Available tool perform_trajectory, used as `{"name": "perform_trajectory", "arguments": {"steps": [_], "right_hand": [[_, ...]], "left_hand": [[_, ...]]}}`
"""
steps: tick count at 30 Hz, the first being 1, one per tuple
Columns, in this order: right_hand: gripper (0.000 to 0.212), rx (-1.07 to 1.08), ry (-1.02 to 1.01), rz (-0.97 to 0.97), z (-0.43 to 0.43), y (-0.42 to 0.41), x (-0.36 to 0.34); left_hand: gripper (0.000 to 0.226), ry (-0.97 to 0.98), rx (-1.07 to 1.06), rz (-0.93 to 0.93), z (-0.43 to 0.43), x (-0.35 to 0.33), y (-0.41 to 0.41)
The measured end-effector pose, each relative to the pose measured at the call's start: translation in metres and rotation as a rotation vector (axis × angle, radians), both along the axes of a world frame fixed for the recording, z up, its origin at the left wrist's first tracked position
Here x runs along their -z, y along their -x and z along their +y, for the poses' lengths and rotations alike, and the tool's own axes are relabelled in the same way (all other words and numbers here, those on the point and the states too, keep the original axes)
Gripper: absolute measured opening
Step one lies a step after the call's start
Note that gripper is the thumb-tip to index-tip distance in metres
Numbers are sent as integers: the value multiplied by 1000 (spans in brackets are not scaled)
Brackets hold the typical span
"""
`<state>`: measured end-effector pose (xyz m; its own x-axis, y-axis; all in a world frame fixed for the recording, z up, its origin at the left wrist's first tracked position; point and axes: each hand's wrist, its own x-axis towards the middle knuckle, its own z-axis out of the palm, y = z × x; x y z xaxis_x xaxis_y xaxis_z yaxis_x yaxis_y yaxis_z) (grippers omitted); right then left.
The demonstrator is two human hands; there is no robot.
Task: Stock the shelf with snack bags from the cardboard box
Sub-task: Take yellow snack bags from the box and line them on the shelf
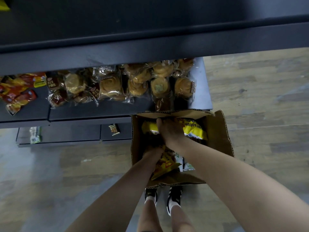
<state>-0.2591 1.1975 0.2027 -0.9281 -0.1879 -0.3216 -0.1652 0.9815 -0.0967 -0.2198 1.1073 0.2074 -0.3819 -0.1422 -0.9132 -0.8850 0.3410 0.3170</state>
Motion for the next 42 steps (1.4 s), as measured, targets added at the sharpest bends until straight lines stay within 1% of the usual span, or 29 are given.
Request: {"name": "perform_trajectory", "arguments": {"steps": [3, 4, 6, 8, 10, 12, 13, 15, 16, 18, 20, 22, 23, 25, 26, 27, 29, 30, 31, 32, 33, 34, 36, 37, 38, 39, 40, 41, 42], "right_hand": [[43, 101, 246, -53, 10, -7, -16], [46, 148, 353, -109, 16, -11, -17], [57, 331, 596, -297, 26, -17, -28], [78, 580, 909, -439, 39, -25, -42], [87, 736, 1107, -558, 51, -33, -51], [85, 845, 1137, -640, 63, -42, -51], [87, 909, 1125, -658, 66, -46, -50], [90, 1021, 1131, -654, 73, -56, -37], [85, 1047, 1141, -655, 77, -60, -31], [63, 1035, 1155, -624, 76, -67, -37], [48, 979, 1131, -522, 70, -73, -41], [46, 917, 1040, -346, 61, -78, -42], [49, 873, 954, -255, 54, -80, -43], [58, 776, 840, -175, 42, -85, -44], [55, 752, 852, -178, 38, -87, -44], [45, 743, 913, -178, 35, -88, -43], [17, 791, 1059, -207, 33, -86, -42], [16, 828, 1099, -211, 34, -83, -42], [25, 862, 1112, -228, 38, -81, -39], [40, 900, 1116, -264, 43, -78, -37], [56, 941, 1125, -327, 48, -76, -37], [66, 971, 1113, -415, 51, -75, -38], [65, 931, 1099, -609, 57, -71, -36], [66, 900, 1088, -698, 58, -69, -34], [76, 868, 1073, -746, 58, -68, -33], [83, 868, 1060, -755, 58, -66, -29], [79, 880, 1064, -738, 58, -64, -27], [68, 890, 1063, -702, 56, -61, -26], [55, 897, 1054, -656, 55, -60, -24]], "left_hand": [[57, -36, -40, 13, -5, 1, 0], [60, -48, -70, 14, -6, -1, -1], [64, -76, -131, 13, -9, -5, -3], [54, -127, -167, 17, -11, -10, -6], [39, -145, -196, 67, -13, -13, -9], [44, -189, -224, 155, -15, -15, -10], [50, -213, -243, 196, -15, -18, -9], [82, -285, -280, 241, -17, -20, -10], [91, -324, -305, 246, -18, -20, -10], [79, -366, -306, 265, -19, -20, -13], [63, -359, -272, 284, -20, -24, -13], [46, -330, -252, 303, -19, -24, -13], [42, -322, -248, 315, -19, -23, -12], [47, -316, -225, 339, -16, -27, -10], [55, -319, -219, 342, -15, -27, -9], [64, -325, -226, 336, -15, -25, -8], [67, -332, -265, 267, -18, -18, -7], [66, -332, -272, 227, -19, -14, -6], [64, -343, -264, 188, -20, -14, -5], [59, -358, -254, 156, -20, -16, -5], [51, -368, -245, 139, -19, -18, -5], [41, -361, -241, 132, -18, -20, -5], [28, -347, -238, 110, -16, -19, -5], [29, -338, -223, 111, -14, -18, -5], [36, -335, -208, 122, -12, -20, -4], [51, -347, -195, 133, -11, -18, -4], [71, -360, -186, 136, -12, -13, -3], [91, -375, -177, 139, -11, -10, -2], [104, -375, -152, 163, -11, -5, -1]]}}
